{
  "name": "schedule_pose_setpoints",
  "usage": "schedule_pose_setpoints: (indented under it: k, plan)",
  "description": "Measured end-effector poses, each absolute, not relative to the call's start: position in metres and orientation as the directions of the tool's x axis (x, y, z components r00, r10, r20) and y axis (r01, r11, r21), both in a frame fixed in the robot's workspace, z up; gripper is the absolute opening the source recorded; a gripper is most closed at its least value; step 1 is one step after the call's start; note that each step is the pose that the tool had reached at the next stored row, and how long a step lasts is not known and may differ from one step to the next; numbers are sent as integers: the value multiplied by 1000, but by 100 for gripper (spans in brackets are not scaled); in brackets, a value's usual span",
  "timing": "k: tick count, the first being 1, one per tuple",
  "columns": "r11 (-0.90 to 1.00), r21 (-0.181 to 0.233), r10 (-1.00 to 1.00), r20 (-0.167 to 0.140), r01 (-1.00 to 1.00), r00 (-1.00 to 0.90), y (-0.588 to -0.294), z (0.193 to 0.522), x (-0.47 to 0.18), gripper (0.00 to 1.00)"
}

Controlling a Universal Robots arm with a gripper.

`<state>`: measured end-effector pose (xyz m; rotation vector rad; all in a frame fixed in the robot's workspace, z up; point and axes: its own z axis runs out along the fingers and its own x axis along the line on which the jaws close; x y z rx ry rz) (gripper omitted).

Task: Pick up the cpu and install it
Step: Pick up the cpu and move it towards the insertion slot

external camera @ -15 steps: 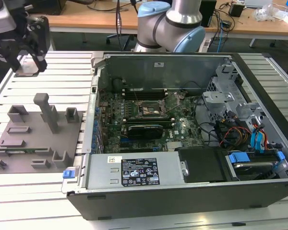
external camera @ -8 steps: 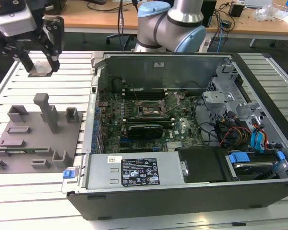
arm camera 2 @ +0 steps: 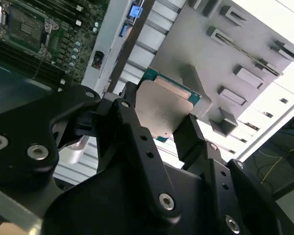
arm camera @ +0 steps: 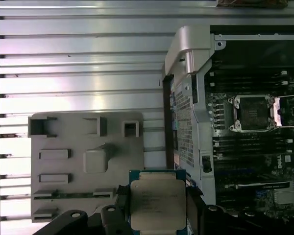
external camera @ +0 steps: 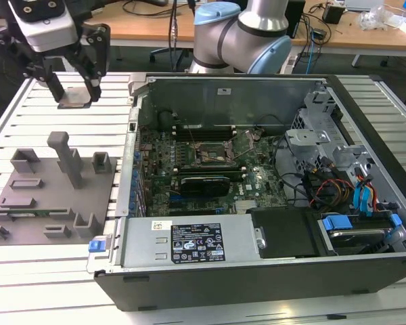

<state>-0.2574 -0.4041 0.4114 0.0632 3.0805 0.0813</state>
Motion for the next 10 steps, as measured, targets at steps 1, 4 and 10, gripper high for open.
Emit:
schedule_pose_setpoints:
  k: [1,4,10]
  plan:
    - [998,54,43,-58,39,-997,-404,411,-255,55]
    - [998,54,42,-58,39,-997,-404,411,-245,55]
    - [998,54,42,-58,39,-997,-404,411,-223,55]
